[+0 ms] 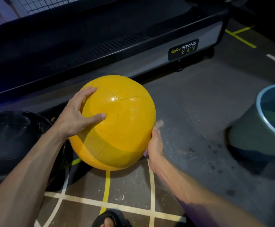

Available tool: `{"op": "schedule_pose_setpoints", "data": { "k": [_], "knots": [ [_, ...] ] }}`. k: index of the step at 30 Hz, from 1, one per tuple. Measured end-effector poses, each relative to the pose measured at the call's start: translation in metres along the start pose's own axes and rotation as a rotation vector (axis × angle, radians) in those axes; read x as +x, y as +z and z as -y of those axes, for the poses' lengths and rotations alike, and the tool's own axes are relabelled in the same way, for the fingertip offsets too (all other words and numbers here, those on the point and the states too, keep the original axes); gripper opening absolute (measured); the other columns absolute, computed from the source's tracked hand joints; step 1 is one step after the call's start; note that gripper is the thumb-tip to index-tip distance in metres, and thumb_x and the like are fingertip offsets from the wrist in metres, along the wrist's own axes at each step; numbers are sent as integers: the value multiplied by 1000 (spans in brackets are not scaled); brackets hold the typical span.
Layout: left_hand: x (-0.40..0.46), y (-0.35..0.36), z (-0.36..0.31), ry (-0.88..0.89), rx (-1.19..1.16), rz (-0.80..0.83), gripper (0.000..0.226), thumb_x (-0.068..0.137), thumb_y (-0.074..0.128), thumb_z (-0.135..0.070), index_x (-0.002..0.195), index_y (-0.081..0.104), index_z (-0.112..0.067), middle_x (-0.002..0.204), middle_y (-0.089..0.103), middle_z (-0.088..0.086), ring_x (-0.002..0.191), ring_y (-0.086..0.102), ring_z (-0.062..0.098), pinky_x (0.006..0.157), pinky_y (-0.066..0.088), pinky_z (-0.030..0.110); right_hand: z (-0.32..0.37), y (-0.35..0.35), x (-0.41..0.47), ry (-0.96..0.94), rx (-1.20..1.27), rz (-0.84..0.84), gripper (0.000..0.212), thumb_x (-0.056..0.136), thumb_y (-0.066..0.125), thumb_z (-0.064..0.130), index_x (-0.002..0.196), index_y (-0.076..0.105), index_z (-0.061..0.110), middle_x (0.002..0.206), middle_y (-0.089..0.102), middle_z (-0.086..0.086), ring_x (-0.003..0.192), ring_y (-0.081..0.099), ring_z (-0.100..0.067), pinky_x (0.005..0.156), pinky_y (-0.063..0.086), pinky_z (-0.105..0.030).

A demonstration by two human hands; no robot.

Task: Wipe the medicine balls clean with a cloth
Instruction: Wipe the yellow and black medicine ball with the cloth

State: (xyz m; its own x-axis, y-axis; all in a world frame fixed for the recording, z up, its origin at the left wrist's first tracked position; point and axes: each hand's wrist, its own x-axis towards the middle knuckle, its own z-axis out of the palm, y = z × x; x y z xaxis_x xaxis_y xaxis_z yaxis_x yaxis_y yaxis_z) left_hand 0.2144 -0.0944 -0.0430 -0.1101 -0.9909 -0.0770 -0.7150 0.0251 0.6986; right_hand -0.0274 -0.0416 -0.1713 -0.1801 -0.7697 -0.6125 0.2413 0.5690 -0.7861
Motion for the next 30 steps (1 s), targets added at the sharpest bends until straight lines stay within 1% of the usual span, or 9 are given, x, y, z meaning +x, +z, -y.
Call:
{"op": "schedule_pose_setpoints", "data": {
  "k": [2, 4, 10, 13, 16, 22, 25, 27, 30],
  "knots": [
    [-8, 0, 1, 12, -1, -10, 103, 59, 75, -76, 150, 32, -56, 161, 20, -30, 149, 24, 11, 119, 28, 48, -4, -5, 7, 287, 182, -5, 66, 95, 34, 76, 140, 52, 32, 134, 63, -8, 113, 61, -32, 95, 52, -48],
    [-17, -3, 2, 13, 30, -14, 101, 60, 74, -77, 150, 32, -57, 161, 21, -28, 150, 25, 14, 119, 29, 53, 6, -9, 9, 333, 232, 50, 63, 95, 37, 74, 128, 61, 26, 132, 65, -18, 115, 62, -37, 97, 52, -49],
    [-34, -17, -10, 40, 118, -177, 78, 71, 67, -81, 139, 49, -46, 145, 41, -14, 137, 41, 20, 112, 39, 55, 0, -21, 16, 396, 354, 136, 68, 98, 29, 71, 149, 46, 29, 143, 58, -12, 127, 57, -36, 109, 43, -58],
    [-25, -10, -16, -129, 118, -76, 113, 65, 68, -89, 159, 21, -47, 167, 20, -10, 151, 26, 23, 121, 28, 56, -3, -16, 19, 439, 352, 154, 68, 94, 31, 78, 144, 50, 35, 137, 63, -12, 121, 61, -38, 105, 45, -63],
    [-22, -2, -24, -199, 86, -60, 122, 58, 69, -91, 160, 18, -47, 166, 22, -11, 149, 31, 24, 118, 32, 54, -4, -13, 21, 413, 387, 137, 64, 94, 36, 75, 141, 55, 35, 131, 67, -11, 117, 64, -37, 104, 46, -64],
    [-22, -3, -53, 39, 74, -190, 105, 63, 72, -80, 154, 29, -51, 158, 32, -18, 143, 34, 15, 113, 36, 48, 27, -41, 16, 175, 450, 175, 46, 104, 33, 59, 129, 61, 32, 112, 75, -10, 104, 68, -31, 81, 56, -46],
    [-19, -6, -60, 129, -110, -235, 90, 73, 75, -73, 150, 33, -52, 157, 35, -18, 141, 39, 9, 110, 42, 43, 73, -61, 22, -76, 411, 196, 44, 107, 29, 53, 120, 63, 28, 112, 75, -4, 102, 70, -22, 83, 57, -41],
    [-13, -5, -58, 108, -256, -258, 91, 75, 70, -76, 153, 31, -50, 158, 35, -14, 140, 41, 10, 107, 45, 40, 104, -69, 19, -252, 337, 162, 42, 108, 30, 54, 106, 64, 28, 95, 77, 3, 89, 71, -12, 72, 59, -30],
    [-3, 6, -48, -4, -477, -242, 107, 65, 62, -92, 156, 30, -46, 158, 38, -14, 139, 44, 8, 106, 42, 35, 124, -75, 16, -415, 203, 144, 40, 103, 35, 62, 126, 59, 38, 124, 71, 6, 118, 64, -15, 92, 55, -39]
  ]
}}
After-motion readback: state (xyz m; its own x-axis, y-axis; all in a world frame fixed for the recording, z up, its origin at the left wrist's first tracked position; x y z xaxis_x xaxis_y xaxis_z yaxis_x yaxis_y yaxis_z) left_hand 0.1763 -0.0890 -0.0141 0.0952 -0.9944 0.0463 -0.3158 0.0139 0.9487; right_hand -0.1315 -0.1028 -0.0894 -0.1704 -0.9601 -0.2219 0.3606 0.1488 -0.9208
